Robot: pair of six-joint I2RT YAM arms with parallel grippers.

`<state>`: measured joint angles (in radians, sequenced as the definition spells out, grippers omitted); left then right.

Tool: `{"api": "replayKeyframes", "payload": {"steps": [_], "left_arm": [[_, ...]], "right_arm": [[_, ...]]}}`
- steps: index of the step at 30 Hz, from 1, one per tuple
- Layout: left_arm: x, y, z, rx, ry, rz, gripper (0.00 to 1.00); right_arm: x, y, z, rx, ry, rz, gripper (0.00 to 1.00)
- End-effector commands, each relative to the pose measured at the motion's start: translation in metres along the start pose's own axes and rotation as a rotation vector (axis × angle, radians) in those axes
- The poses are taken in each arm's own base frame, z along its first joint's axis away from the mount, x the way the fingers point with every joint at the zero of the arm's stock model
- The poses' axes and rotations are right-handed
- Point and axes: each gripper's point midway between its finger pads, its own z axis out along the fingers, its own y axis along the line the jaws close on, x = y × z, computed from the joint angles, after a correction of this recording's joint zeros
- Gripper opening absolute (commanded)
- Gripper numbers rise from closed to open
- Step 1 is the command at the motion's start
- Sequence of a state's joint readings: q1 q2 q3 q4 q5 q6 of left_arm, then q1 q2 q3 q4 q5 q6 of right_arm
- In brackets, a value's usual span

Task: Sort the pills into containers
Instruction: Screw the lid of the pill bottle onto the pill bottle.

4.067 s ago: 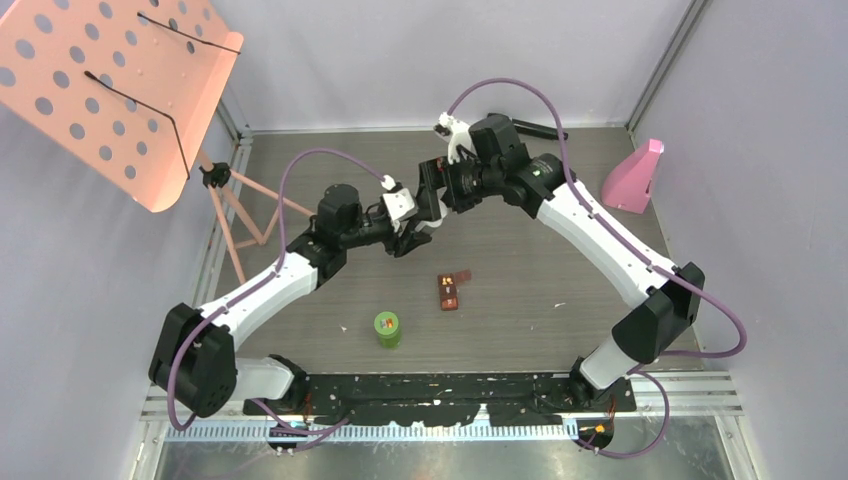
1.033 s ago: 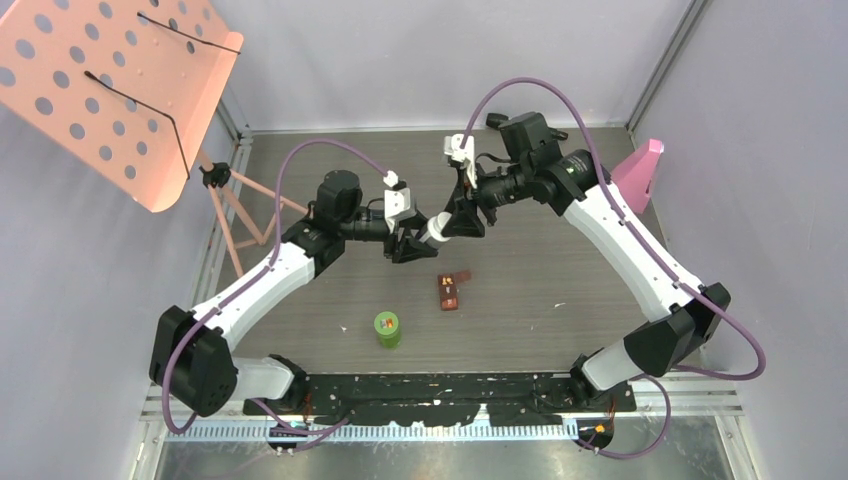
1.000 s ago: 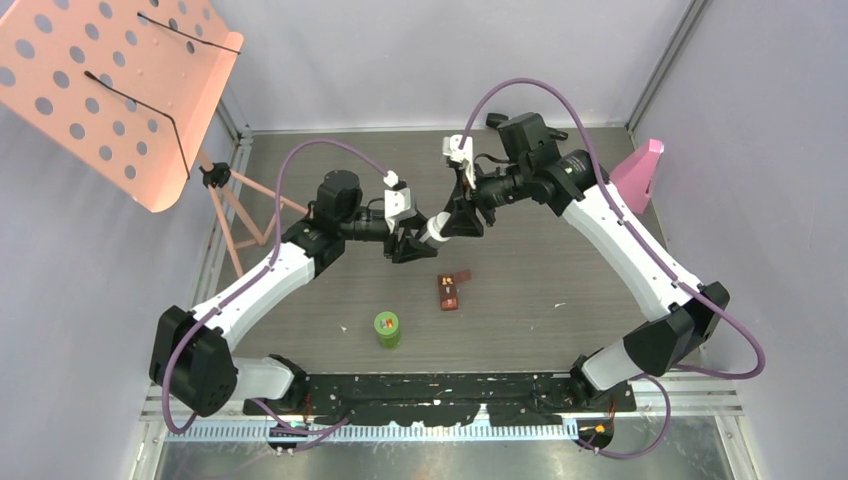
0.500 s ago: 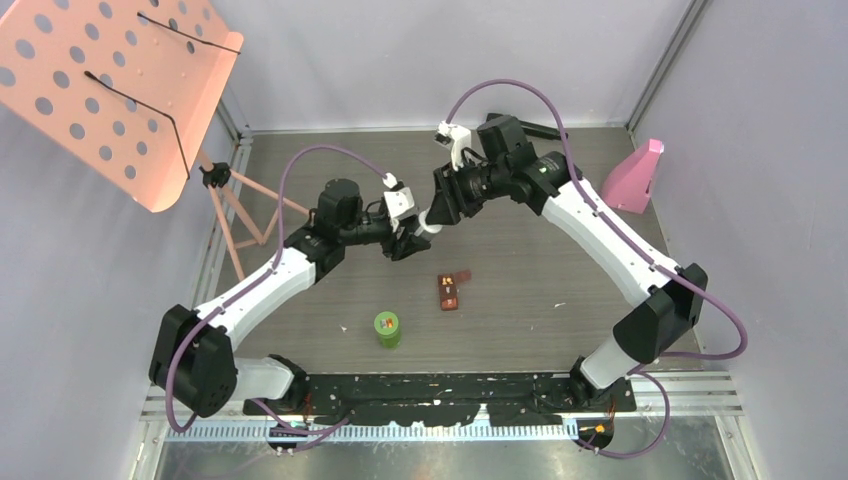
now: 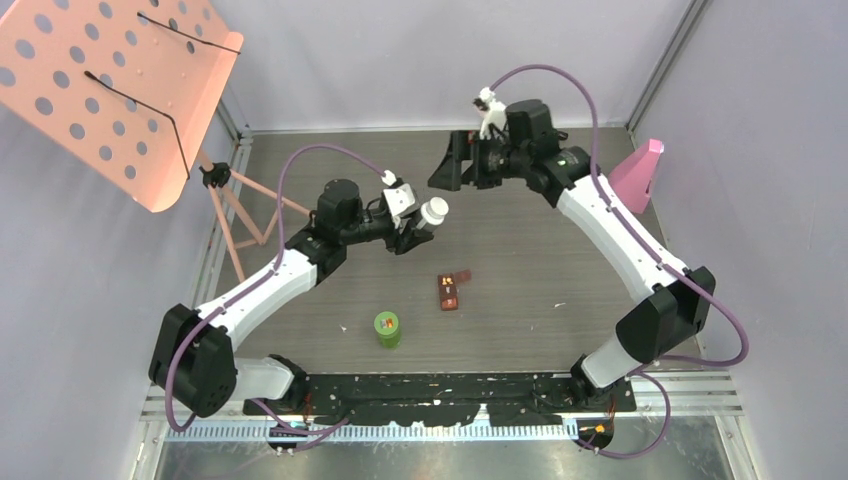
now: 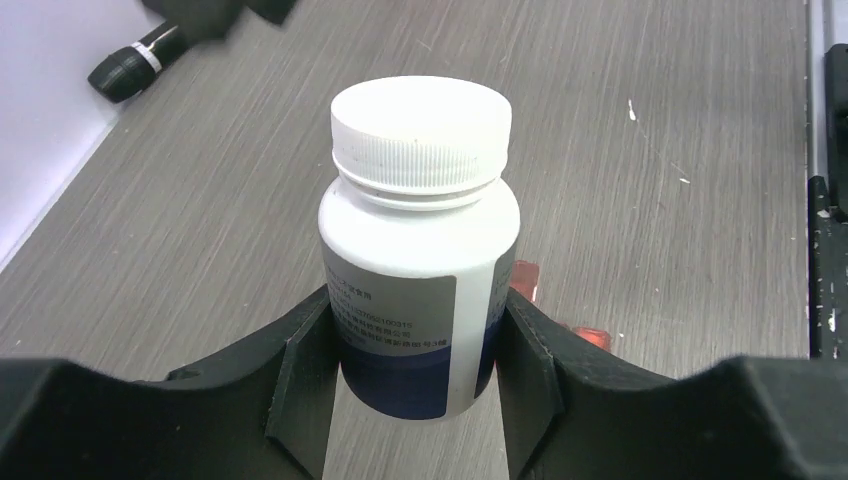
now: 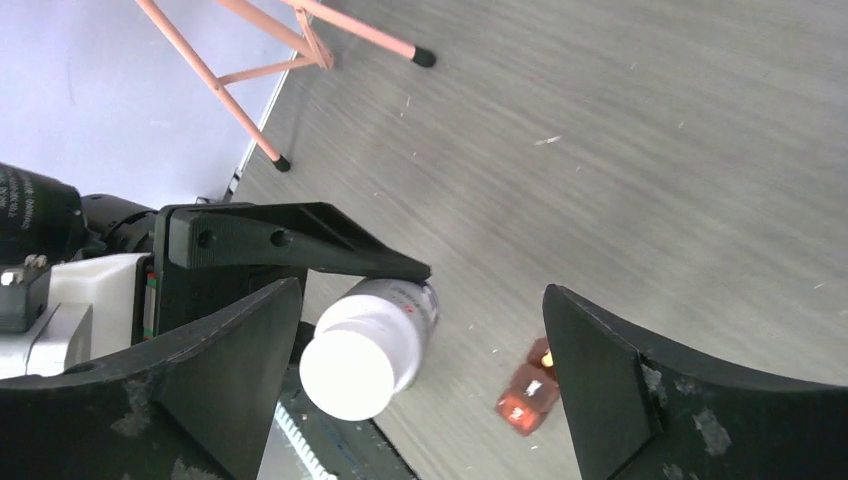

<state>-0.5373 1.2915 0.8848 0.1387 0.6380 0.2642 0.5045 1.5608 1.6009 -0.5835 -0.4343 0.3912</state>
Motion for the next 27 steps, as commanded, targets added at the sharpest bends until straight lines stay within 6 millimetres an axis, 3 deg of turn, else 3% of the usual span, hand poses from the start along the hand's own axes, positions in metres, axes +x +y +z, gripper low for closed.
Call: {"api": "replayKeyframes", "payload": {"steps": [1, 4, 7, 14, 19, 24, 27], "left_arm": [[-0.03, -0.007, -0.001, 0.05, -0.096, 0.039, 0.0], [-0.036, -0.02, -0.002, 0.13, -0.117, 0.027, 0.0], [-0.044, -0.034, -0.005, 0.225, -0.13, 0.008, 0.0], [-0.062, -0.058, -0.011, 0.403, -0.147, -0.07, 0.0], [-0.067, -0.062, -0.012, 0.446, -0.147, -0.083, 0.0], [-0.069, -0.055, -0.009, 0.412, -0.148, -0.071, 0.0], [-0.072, -0.045, -0.007, 0.355, -0.145, -0.048, 0.0]], "right_arm": [[-0.031, 0.05, -0.048, -0.26, -0.119, -0.304, 1.0], [-0.004, 0.069, -0.062, -0.438, -0.06, -0.474, 0.99], [0.023, 0.069, -0.068, -0.533, -0.031, -0.639, 0.98], [0.047, 0.062, -0.068, -0.56, 0.036, -0.74, 0.96], [0.041, 0.055, -0.06, -0.491, 0.041, -0.763, 0.79], [0.03, 0.056, -0.054, -0.469, 0.043, -0.7, 0.51], [0.03, 0.055, -0.048, -0.438, 0.056, -0.67, 0.46]]}}
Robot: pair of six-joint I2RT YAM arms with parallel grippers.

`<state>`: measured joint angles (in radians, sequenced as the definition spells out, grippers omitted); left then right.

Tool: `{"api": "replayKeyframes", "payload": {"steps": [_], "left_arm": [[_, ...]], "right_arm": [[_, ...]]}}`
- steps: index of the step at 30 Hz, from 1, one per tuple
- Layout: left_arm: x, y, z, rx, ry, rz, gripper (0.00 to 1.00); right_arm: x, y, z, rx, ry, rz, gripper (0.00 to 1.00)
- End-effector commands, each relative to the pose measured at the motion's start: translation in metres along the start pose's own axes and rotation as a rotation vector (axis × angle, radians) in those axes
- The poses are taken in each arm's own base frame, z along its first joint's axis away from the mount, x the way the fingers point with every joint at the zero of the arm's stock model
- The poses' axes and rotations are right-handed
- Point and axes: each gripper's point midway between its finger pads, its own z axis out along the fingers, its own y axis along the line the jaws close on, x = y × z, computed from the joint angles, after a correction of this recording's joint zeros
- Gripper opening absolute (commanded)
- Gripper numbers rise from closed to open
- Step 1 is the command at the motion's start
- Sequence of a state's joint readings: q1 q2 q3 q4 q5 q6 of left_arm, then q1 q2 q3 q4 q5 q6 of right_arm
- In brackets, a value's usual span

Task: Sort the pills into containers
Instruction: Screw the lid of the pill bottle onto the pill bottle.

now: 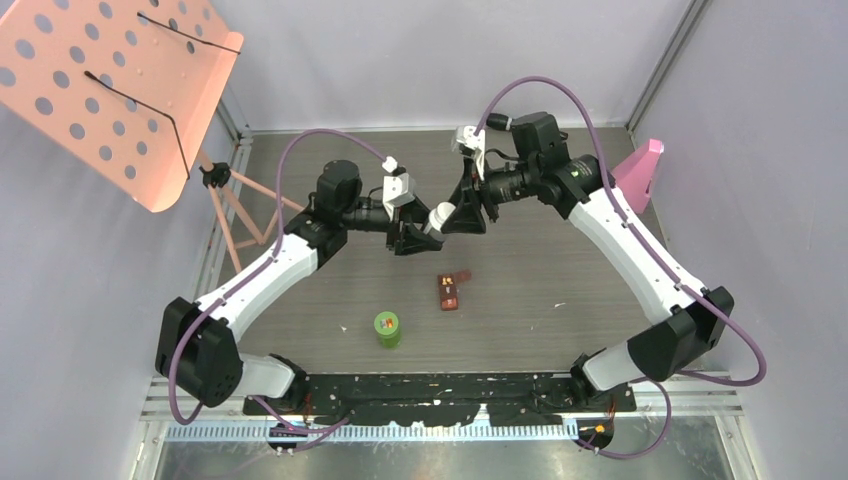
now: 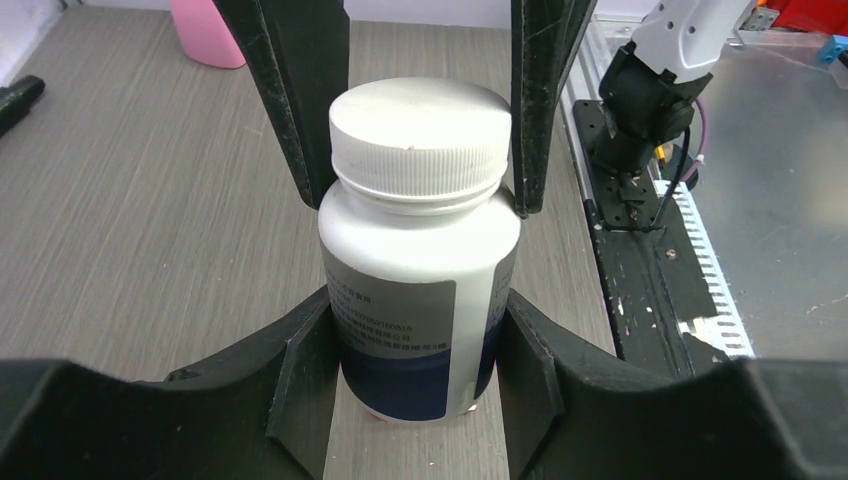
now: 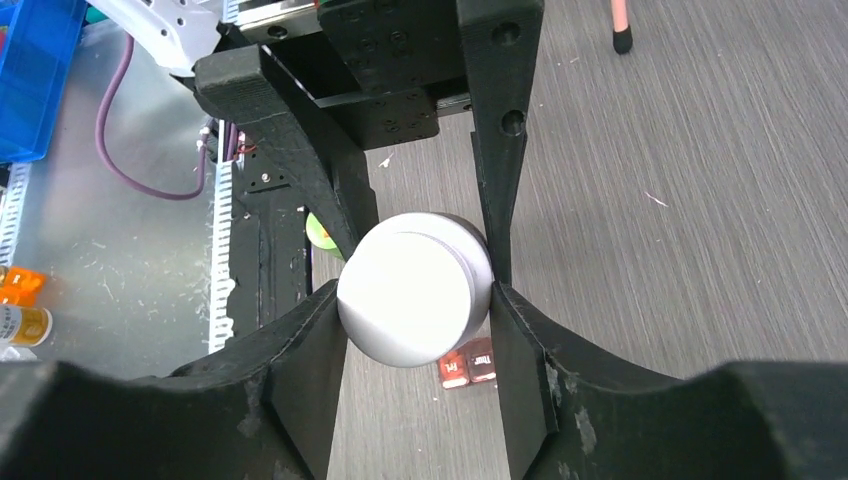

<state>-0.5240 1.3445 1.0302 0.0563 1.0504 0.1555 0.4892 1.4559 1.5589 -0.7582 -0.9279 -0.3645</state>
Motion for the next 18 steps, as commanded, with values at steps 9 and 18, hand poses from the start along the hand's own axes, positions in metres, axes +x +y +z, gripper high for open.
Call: {"api": "replayKeyframes", "payload": {"steps": [9, 18], "left_arm": [[-0.024, 0.046, -0.012, -0.28, -0.009, 0.148, 0.0], [-0.008, 0.071, -0.022, -0.453, -0.005, 0.181, 0.0]], "right_arm": [[-0.025, -0.037, 0.025, 0.266, -0.087, 0.388, 0.27], [-0.025, -0.07, 0.037, 0.605, -0.23, 0.795, 0.19]]}}
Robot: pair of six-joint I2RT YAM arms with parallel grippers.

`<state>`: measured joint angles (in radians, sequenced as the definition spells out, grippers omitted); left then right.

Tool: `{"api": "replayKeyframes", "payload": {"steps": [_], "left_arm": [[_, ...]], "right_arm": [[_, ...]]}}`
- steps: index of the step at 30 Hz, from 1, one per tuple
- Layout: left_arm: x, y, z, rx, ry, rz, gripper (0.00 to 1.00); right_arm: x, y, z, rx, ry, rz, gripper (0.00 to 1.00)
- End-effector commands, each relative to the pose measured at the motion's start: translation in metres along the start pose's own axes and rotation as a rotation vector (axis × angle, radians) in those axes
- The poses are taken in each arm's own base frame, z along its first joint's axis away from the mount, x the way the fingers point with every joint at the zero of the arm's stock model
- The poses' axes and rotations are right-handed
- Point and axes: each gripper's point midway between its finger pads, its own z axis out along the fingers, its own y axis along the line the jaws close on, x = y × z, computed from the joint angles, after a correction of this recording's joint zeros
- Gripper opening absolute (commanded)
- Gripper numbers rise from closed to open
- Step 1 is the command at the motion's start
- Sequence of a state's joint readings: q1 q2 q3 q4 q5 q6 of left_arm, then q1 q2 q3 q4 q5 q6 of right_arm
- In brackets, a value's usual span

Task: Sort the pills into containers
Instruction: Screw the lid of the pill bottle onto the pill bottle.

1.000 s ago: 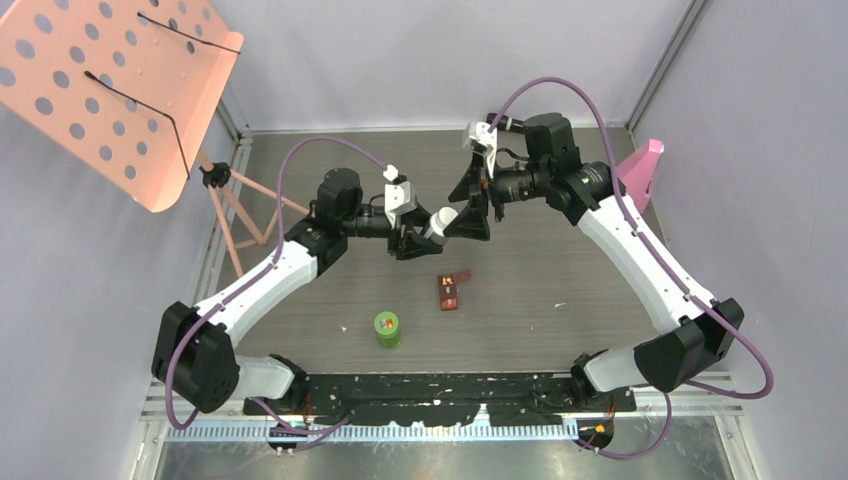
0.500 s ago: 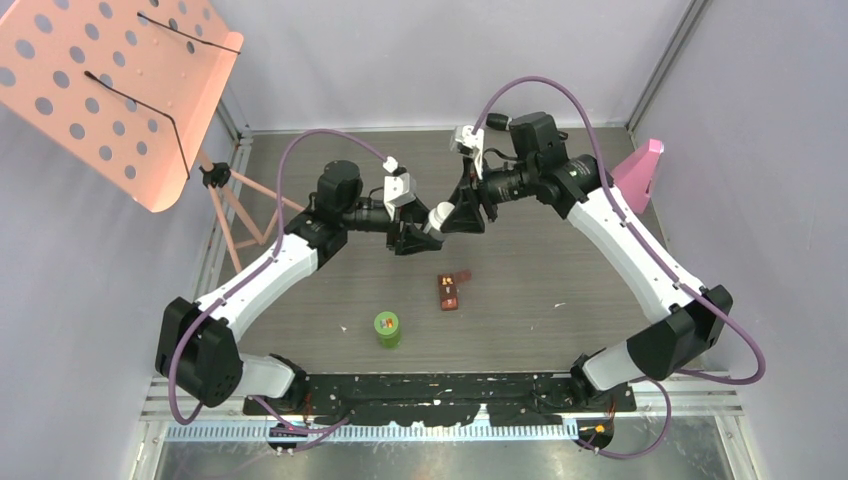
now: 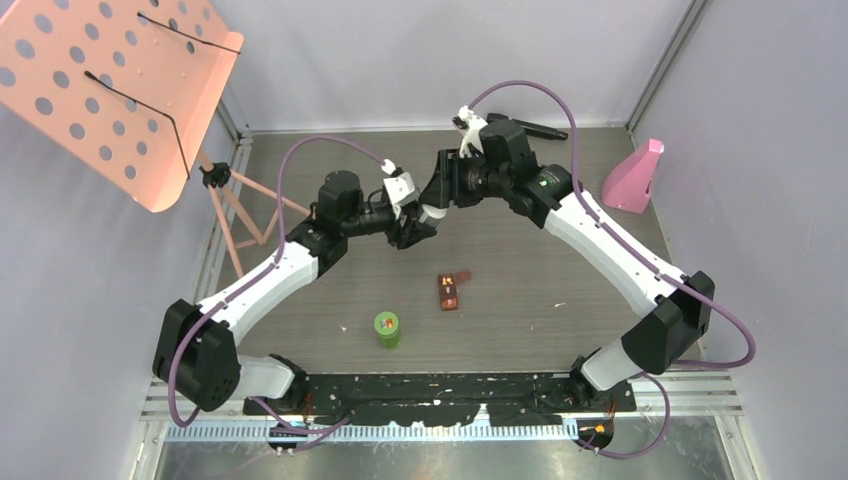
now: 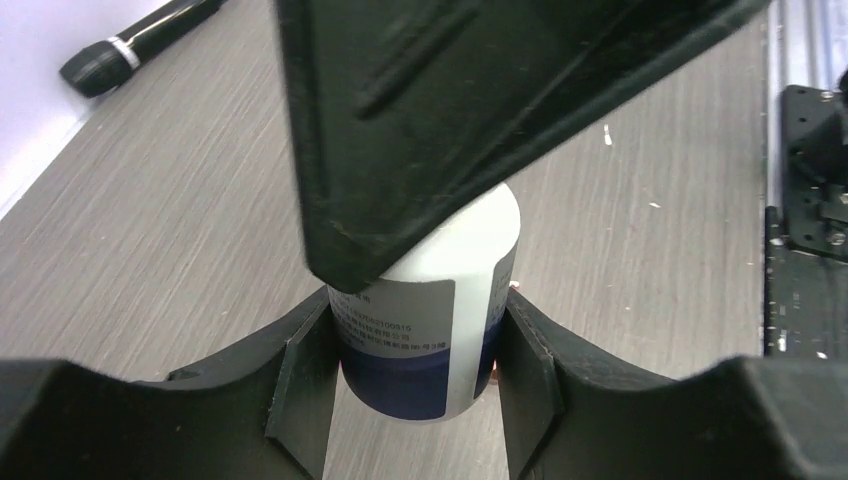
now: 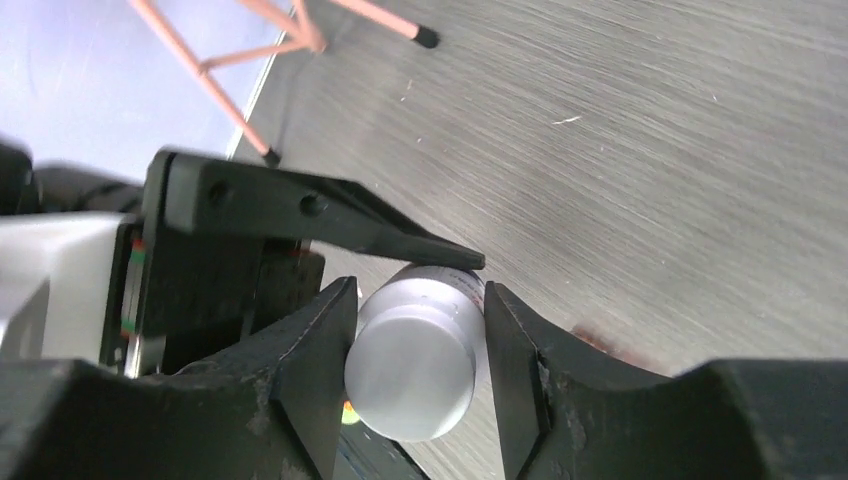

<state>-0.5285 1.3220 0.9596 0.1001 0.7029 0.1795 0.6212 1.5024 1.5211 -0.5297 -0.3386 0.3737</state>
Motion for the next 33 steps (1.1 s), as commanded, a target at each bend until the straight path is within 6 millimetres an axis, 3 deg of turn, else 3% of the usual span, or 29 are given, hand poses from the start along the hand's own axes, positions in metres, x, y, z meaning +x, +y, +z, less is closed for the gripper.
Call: {"api": "replayKeyframes", "payload": {"steps": [1, 2, 3, 5, 8, 10, 15, 18, 21, 27, 31, 33], "left_arm": [[-0.031, 0.022, -0.004, -0.125, -0.097, 0.134, 0.0], [-0.027, 0.021, -0.004, -0.125, -0.091, 0.13, 0.0], [-0.024, 0.02, -0.004, -0.123, -0.084, 0.123, 0.0], [-0.018, 0.017, -0.005, -0.118, -0.072, 0.107, 0.0], [-0.012, 0.01, -0.005, -0.086, -0.062, 0.093, 0.0], [-0.01, 0.002, -0.004, -0.041, -0.06, 0.084, 0.0], [-0.017, -0.022, -0.005, 0.092, -0.088, 0.08, 0.0], [-0.022, -0.033, -0.006, 0.162, -0.099, 0.074, 0.0], [-0.025, -0.043, -0.007, 0.218, -0.11, 0.07, 0.0], [-0.028, -0.046, -0.008, 0.238, -0.106, 0.066, 0.0], [-0.031, -0.043, -0.008, 0.224, -0.111, 0.075, 0.0], [-0.032, -0.04, -0.008, 0.204, -0.112, 0.08, 0.0]], "right_arm": [[-0.032, 0.001, 0.003, 0.111, -0.139, 0.223, 0.44], [-0.037, 0.003, -0.004, 0.111, -0.158, 0.197, 0.57], [-0.043, 0.001, -0.009, 0.119, -0.178, 0.14, 0.8], [-0.055, 0.0, -0.023, 0.123, -0.222, 0.035, 0.99], [-0.068, 0.011, -0.045, 0.031, -0.259, -0.116, 0.96], [-0.065, 0.018, -0.054, -0.048, -0.246, -0.237, 0.95], [-0.024, 0.037, -0.06, -0.273, -0.104, -0.57, 0.98], [-0.001, 0.038, -0.06, -0.351, -0.021, -0.625, 1.0], [0.009, 0.032, -0.055, -0.368, 0.025, -0.664, 0.93], [0.005, 0.021, -0.039, -0.322, 0.087, -0.611, 0.73], [0.007, 0.017, -0.029, -0.324, 0.123, -0.561, 0.53], [0.01, 0.017, -0.026, -0.321, 0.141, -0.515, 0.36]]}}
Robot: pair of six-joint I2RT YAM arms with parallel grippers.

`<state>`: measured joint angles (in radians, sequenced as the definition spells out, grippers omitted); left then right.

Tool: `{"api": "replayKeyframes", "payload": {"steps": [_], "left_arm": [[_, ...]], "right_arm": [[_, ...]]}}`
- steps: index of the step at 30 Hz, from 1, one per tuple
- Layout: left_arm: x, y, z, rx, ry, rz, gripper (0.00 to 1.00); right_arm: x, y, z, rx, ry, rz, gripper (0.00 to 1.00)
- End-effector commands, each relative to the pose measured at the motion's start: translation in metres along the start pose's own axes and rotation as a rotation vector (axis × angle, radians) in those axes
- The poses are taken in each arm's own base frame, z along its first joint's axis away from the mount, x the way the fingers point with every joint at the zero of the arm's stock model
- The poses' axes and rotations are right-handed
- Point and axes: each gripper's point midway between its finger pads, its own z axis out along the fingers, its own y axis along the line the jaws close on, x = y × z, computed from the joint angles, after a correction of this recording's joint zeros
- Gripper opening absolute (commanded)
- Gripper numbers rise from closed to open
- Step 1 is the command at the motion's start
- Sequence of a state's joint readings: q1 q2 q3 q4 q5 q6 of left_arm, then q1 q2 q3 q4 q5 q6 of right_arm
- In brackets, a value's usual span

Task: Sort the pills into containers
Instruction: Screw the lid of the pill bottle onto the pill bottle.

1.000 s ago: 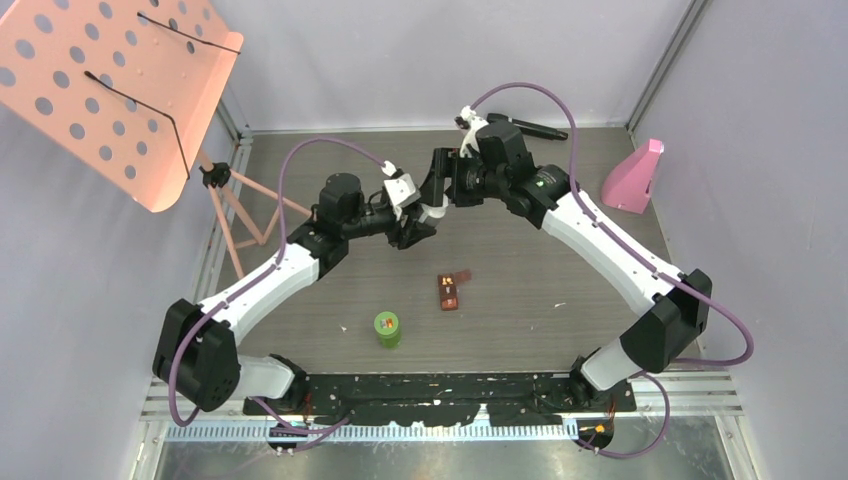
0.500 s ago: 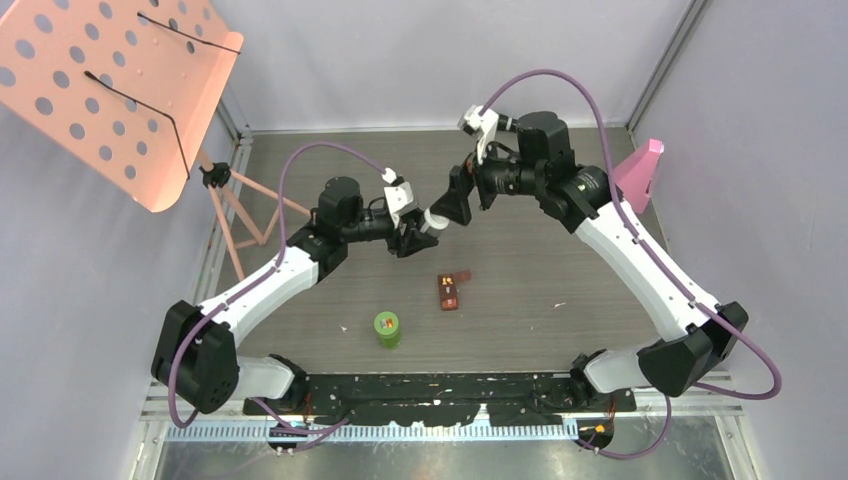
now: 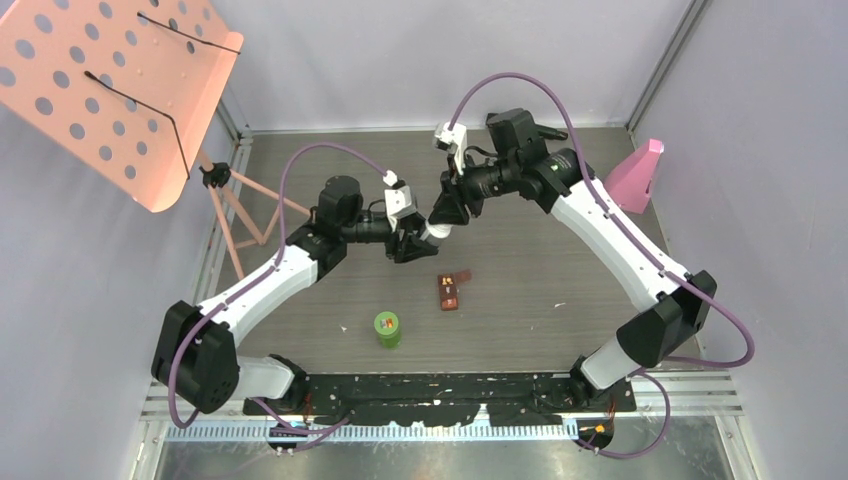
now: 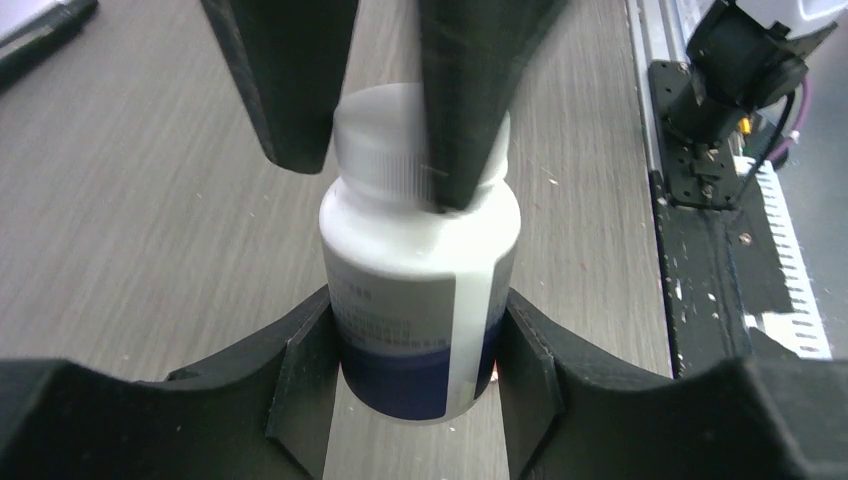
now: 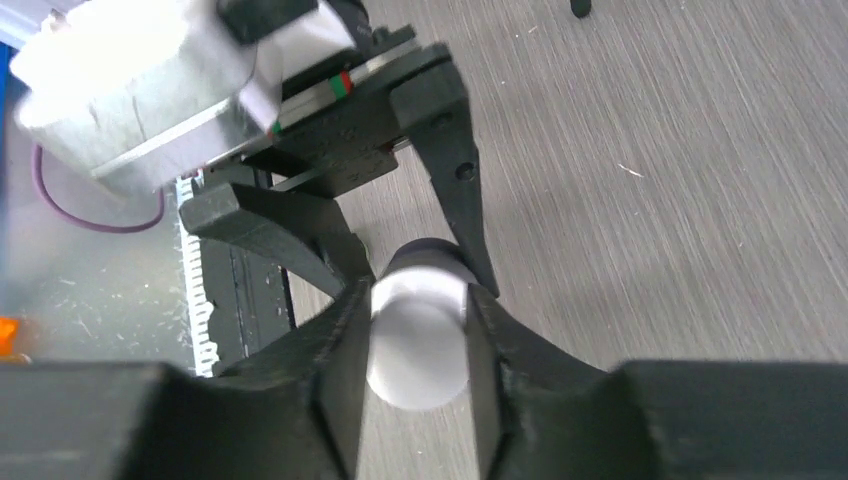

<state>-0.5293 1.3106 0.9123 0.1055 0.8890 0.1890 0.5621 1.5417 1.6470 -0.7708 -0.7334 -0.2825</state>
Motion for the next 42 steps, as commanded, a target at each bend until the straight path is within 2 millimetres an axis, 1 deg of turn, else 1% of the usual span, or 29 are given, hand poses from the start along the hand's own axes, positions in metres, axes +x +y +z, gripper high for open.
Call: {"api": "replayKeyframes", "payload": {"steps": [1, 3, 4, 5, 6, 7, 8, 9, 10, 11, 12, 13, 15, 16, 17, 19, 21, 23, 24, 25, 26, 28, 29, 31, 33, 34, 36, 40, 42], "left_arm": [[-0.042, 0.0, -0.003, 0.0, -0.083, 0.105, 0.0], [-0.043, 0.008, -0.004, -0.047, -0.083, 0.115, 0.0], [-0.044, 0.013, -0.005, -0.078, -0.085, 0.124, 0.0], [-0.044, 0.02, -0.006, -0.116, -0.084, 0.132, 0.0], [-0.045, 0.026, -0.007, -0.153, -0.085, 0.138, 0.0], [-0.045, 0.031, -0.009, -0.186, -0.082, 0.145, 0.0], [-0.044, 0.035, -0.01, -0.209, -0.078, 0.15, 0.0], [-0.043, 0.038, -0.011, -0.223, -0.073, 0.153, 0.0], [-0.042, 0.039, -0.011, -0.228, -0.068, 0.155, 0.0], [-0.041, 0.039, -0.01, -0.227, -0.066, 0.156, 0.0], [-0.04, 0.039, -0.01, -0.225, -0.065, 0.155, 0.0], [-0.038, 0.038, -0.009, -0.218, -0.062, 0.151, 0.0], [-0.035, 0.036, -0.009, -0.206, -0.058, 0.144, 0.0], [-0.033, 0.035, -0.008, -0.203, -0.054, 0.139, 0.0], [-0.031, 0.034, -0.008, -0.198, -0.051, 0.135, 0.0], [-0.03, 0.032, -0.008, -0.189, -0.05, 0.133, 0.0], [-0.03, 0.03, -0.008, -0.179, -0.052, 0.133, 0.0], [-0.033, 0.027, -0.008, -0.162, -0.057, 0.135, 0.0], [-0.034, 0.024, -0.007, -0.144, -0.061, 0.137, 0.0], [-0.036, 0.021, -0.007, -0.124, -0.064, 0.137, 0.0], [-0.037, 0.018, -0.006, -0.103, -0.067, 0.137, 0.0], [-0.04, 0.012, -0.004, -0.063, -0.075, 0.138, 0.0], [-0.04, 0.01, -0.004, -0.049, -0.075, 0.135, 0.0], [-0.041, 0.006, -0.003, -0.022, -0.075, 0.131, 0.0], [-0.043, 0.001, -0.004, 0.001, -0.08, 0.133, 0.0], [-0.044, -0.001, -0.004, 0.012, -0.084, 0.135, 0.0], [-0.045, -0.005, -0.004, 0.025, -0.086, 0.126, 0.0], [-0.044, -0.009, -0.005, 0.042, -0.092, 0.117, 0.0], [-0.045, -0.01, -0.006, 0.045, -0.095, 0.117, 0.0]], "right_arm": [[-0.006, -0.007, 0.001, 0.017, 0.003, 0.045, 0.32], [-0.004, -0.01, 0.005, 0.032, 0.005, 0.114, 0.21], [-0.001, -0.011, 0.007, 0.048, 0.01, 0.176, 0.12], [-0.002, -0.015, 0.01, 0.069, 0.001, 0.213, 0.09], [0.005, -0.022, 0.013, 0.129, 0.011, 0.319, 0.06], [0.005, -0.03, 0.013, 0.185, 0.002, 0.356, 0.06], [0.011, -0.03, 0.017, 0.216, 0.005, 0.451, 0.06], [0.01, -0.041, 0.013, 0.302, -0.015, 0.486, 0.06], [0.017, -0.043, 0.015, 0.34, -0.023, 0.592, 0.06], [0.012, -0.05, 0.009, 0.398, -0.071, 0.609, 0.09], [0.014, -0.052, 0.008, 0.422, -0.09, 0.669, 0.21], [0.005, -0.055, 0.001, 0.452, -0.144, 0.665, 0.31], [-0.01, -0.057, -0.011, 0.475, -0.216, 0.669, 0.7], [-0.019, -0.057, -0.018, 0.476, -0.252, 0.651, 0.77], [-0.025, -0.058, -0.024, 0.469, -0.27, 0.631, 0.89], [-0.035, -0.057, -0.032, 0.434, -0.291, 0.577, 0.95], [-0.04, -0.052, -0.034, 0.363, -0.283, 0.488, 0.96], [-0.042, -0.035, -0.03, 0.238, -0.254, 0.376, 0.96], [-0.043, -0.015, -0.026, 0.112, -0.237, 0.327, 0.96], [-0.043, -0.004, -0.025, 0.041, -0.227, 0.238, 0.95], [-0.044, 0.018, -0.024, -0.084, -0.222, 0.182, 0.95], [-0.036, 0.029, -0.019, -0.126, -0.204, 0.1, 0.95], [-0.032, 0.029, -0.017, -0.122, -0.194, 0.036, 0.95], [-0.021, 0.025, -0.012, -0.103, -0.149, -0.008, 0.95], [-0.009, 0.019, -0.01, -0.072, -0.099, -0.022, 0.88], [-0.007, 0.018, -0.01, -0.071, -0.091, -0.057, 0.81], [-0.002, 0.018, -0.012, -0.068, -0.077, -0.083, 0.74], [-0.003, 0.023, -0.017, -0.07, -0.083, -0.101, 0.71], [-0.003, 0.025, -0.02, -0.071, -0.086, -0.101, 0.74]]}}
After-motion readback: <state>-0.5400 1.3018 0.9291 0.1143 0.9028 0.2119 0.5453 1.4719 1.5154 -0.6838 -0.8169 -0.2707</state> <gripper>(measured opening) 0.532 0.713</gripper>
